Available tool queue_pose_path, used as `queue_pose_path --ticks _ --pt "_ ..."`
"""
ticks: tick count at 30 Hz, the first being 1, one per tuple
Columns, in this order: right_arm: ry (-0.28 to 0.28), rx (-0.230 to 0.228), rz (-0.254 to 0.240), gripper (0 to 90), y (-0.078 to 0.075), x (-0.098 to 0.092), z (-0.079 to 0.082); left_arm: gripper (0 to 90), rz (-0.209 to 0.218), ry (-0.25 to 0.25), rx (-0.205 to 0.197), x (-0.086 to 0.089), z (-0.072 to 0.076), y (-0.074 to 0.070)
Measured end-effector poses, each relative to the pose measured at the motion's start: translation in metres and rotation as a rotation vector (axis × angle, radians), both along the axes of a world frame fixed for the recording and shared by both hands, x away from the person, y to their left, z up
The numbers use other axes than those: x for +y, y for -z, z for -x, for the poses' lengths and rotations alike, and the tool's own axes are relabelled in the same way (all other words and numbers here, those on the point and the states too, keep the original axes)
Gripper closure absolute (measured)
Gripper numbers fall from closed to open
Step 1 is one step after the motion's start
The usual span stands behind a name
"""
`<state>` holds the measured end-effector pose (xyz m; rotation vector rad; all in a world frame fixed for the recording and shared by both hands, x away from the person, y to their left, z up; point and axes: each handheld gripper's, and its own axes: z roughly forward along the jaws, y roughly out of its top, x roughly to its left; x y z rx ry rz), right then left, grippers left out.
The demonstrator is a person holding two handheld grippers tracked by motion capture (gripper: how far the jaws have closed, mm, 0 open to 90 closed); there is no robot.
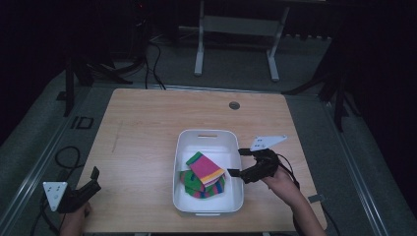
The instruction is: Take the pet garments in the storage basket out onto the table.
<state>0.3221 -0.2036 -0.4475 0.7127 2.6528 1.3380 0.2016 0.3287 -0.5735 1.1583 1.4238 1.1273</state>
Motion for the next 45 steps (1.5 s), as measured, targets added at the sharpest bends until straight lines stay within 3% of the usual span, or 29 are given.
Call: queue_pose_path --ticks 5,11,19,20,22,28,31,35,41,45 --pt "-0.042 -0.003 0.028 12.7 -0.001 0.024 -0.001 1.8 -0.001 0.003 0.0 0.0 0.0 0.0" --pt "-0.101 -0.018 0.096 14.0 0.002 0.057 -0.002 1.8 -0.003 0.005 0.003 0.0 0.0 0.0" --pt "-0.15 -0.015 0.14 15.8 0.007 0.084 -0.005 1.8 -0.001 0.01 -0.001 0.0 0.0 0.0" --pt "-0.169 -0.005 0.172 15.9 0.013 0.098 -0.007 1.8 -0.003 0.011 0.001 0.0 0.0 0.0" --pt "-0.185 0.002 0.197 15.9 0.019 0.107 -0.007 1.8 -0.003 0.012 0.001 0.0 0.0 0.0" --pt "-0.204 -0.002 0.284 15.9 0.033 0.126 -0.007 1.8 -0.001 0.014 -0.002 0.0 0.0 0.0" --pt "-0.212 -0.014 0.363 18.2 0.044 0.137 -0.007 1.8 -0.003 0.014 0.0 0.0 0.0 0.0" --pt "-0.223 -0.002 0.41 18.2 0.052 0.145 -0.007 1.8 -0.002 0.013 -0.002 0.0 0.0 0.0" --pt "-0.22 0.032 0.54 17.9 0.069 0.156 -0.008 1.8 -0.002 0.014 -0.001 0.0 0.0 0.0" --pt "-0.228 0.031 0.583 17.3 0.075 0.158 -0.007 1.8 -0.001 0.015 -0.001 0.0 0.0 0.0"
